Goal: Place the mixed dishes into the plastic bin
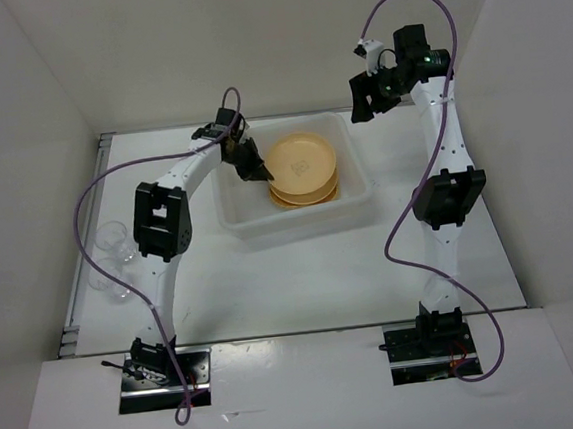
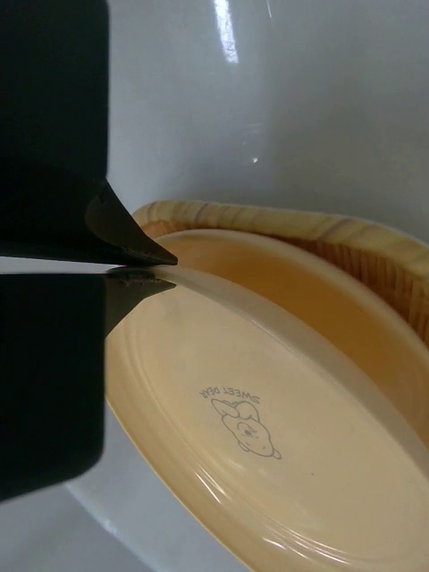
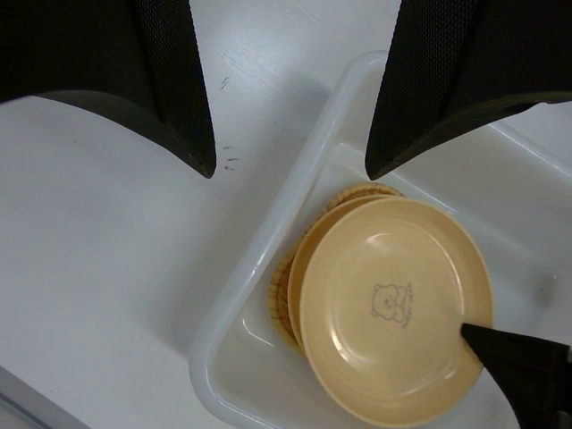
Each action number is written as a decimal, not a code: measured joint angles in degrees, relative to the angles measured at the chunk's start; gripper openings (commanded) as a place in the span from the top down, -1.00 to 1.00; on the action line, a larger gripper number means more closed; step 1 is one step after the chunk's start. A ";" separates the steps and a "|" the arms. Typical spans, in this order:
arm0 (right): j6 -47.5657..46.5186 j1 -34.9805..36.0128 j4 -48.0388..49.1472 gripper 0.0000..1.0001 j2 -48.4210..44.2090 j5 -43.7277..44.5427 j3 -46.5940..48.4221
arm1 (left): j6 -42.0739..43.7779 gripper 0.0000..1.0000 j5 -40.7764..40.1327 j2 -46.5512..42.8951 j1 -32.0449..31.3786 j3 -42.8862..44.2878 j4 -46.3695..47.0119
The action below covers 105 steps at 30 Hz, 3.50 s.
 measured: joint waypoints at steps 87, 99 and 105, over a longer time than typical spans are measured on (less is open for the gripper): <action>-1.53 4.52 -0.31 -0.56 -6.82 -3.13 -13.38 | 16.31 1.00 -28.63 -30.03 37.92 -37.83 -7.28; -1.66 5.46 -0.28 -0.56 -6.82 -2.10 -13.38 | 10.51 1.00 -16.00 -48.70 34.25 -23.85 4.90; -1.90 5.70 -0.31 -0.56 -6.82 -1.84 -13.38 | 17.27 1.00 -0.35 -39.78 26.32 -9.18 9.79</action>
